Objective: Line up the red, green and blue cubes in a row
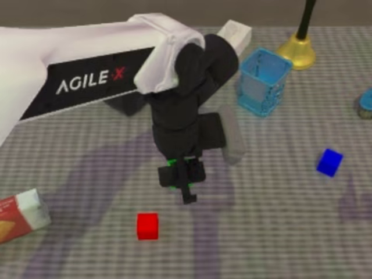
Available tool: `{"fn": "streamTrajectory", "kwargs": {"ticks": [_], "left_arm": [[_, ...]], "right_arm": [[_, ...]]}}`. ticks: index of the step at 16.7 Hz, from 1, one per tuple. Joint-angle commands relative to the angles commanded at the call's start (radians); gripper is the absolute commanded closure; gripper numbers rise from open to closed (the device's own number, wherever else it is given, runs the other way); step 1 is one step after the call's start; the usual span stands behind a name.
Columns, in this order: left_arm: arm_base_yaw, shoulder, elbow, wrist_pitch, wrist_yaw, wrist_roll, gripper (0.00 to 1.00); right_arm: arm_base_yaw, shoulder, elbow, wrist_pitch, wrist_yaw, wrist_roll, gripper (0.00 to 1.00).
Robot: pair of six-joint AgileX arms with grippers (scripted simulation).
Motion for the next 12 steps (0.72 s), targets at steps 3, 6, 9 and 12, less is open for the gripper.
{"fn": "streamTrajectory", "kwargs": {"ticks": [3, 6, 9, 12], "left_arm": [[-0.115, -0.042, -0.042, 0.007, -0.002, -0.008, 1.00], [-0.139, -0.053, -0.052, 0.009, -0.002, -0.011, 1.00], [-0.135, -0.046, -0.051, 0.012, -0.002, -0.009, 1.00], [-0.141, -0.019, -0.097, 0.086, -0.003, -0.006, 1.00]], "right_arm": [[0.000, 0.000, 0.000, 0.000, 0.000, 0.000, 0.00], [0.000, 0.000, 0.000, 0.000, 0.000, 0.000, 0.00], [0.000, 0.000, 0.000, 0.000, 0.000, 0.000, 0.00], [0.000, 0.000, 0.000, 0.000, 0.000, 0.000, 0.00]]}}
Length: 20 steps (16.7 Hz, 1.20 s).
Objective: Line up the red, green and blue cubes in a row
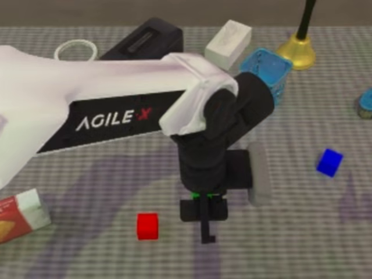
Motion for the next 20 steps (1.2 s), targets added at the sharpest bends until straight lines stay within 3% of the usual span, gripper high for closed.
{"fn": "streamTrajectory", "kwargs": {"ticks": [4, 9, 20], "left_arm": [[0.000, 0.055, -0.088, 0.152, 0.001, -0.004, 1.00], [0.000, 0.064, -0.104, 0.170, 0.001, -0.005, 1.00], [0.000, 0.064, -0.104, 0.170, 0.001, -0.005, 0.17]], "right_arm": [[0.000, 0.000, 0.000, 0.000, 0.000, 0.000, 0.00], [0.000, 0.000, 0.000, 0.000, 0.000, 0.000, 0.00], [0.000, 0.000, 0.000, 0.000, 0.000, 0.000, 0.00]]}}
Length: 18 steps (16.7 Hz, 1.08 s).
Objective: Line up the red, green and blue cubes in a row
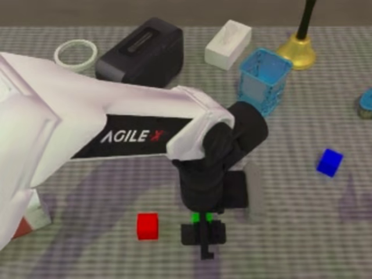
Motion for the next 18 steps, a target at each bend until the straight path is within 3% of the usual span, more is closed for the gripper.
{"fn": "streamTrajectory", "kwargs": {"ticks": [2, 3, 12, 18], "left_arm": [[0.000, 0.000, 0.000, 0.000, 0.000, 0.000, 0.02], [0.000, 0.000, 0.000, 0.000, 0.000, 0.000, 0.00], [0.001, -0.002, 0.003, -0.004, 0.000, 0.000, 0.00], [0.013, -0.067, 0.113, -0.188, -0.001, 0.004, 0.00]], "right_arm": [[0.000, 0.000, 0.000, 0.000, 0.000, 0.000, 0.00], [0.000, 0.000, 0.000, 0.000, 0.000, 0.000, 0.00], [0.000, 0.000, 0.000, 0.000, 0.000, 0.000, 0.00], [0.000, 0.000, 0.000, 0.000, 0.000, 0.000, 0.00]]}}
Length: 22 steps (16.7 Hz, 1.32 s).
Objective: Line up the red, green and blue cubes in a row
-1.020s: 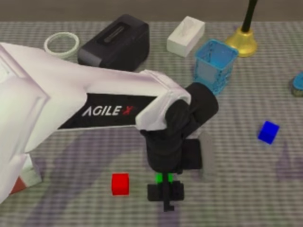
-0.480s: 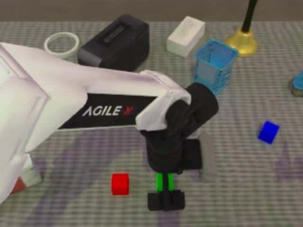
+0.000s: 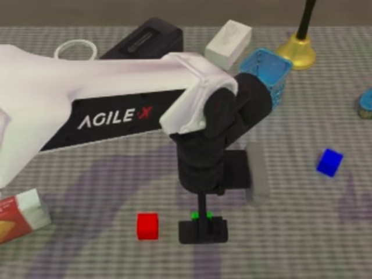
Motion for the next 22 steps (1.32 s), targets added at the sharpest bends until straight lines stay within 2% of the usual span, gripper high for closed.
{"fn": "streamTrajectory", "kwargs": {"ticks": [3, 7, 10, 15, 22], "left_arm": [[0.009, -0.030, 0.037, -0.059, 0.000, -0.003, 0.00], [0.004, -0.027, 0.035, -0.057, 0.000, -0.003, 0.00], [0.041, -0.088, -0.020, -0.019, -0.003, -0.027, 0.00], [0.197, -0.401, -0.273, 0.149, -0.016, -0.132, 0.00], [0.508, -1.100, -0.834, 0.489, -0.027, -0.368, 0.00]], "right_arm": [[0.000, 0.000, 0.000, 0.000, 0.000, 0.000, 0.00], [0.000, 0.000, 0.000, 0.000, 0.000, 0.000, 0.00], [0.010, 0.062, 0.060, -0.041, -0.002, -0.031, 0.00], [0.047, 0.374, 0.325, -0.219, -0.002, -0.166, 0.00], [0.119, 1.127, 0.826, -0.590, 0.004, -0.440, 0.00]]}}
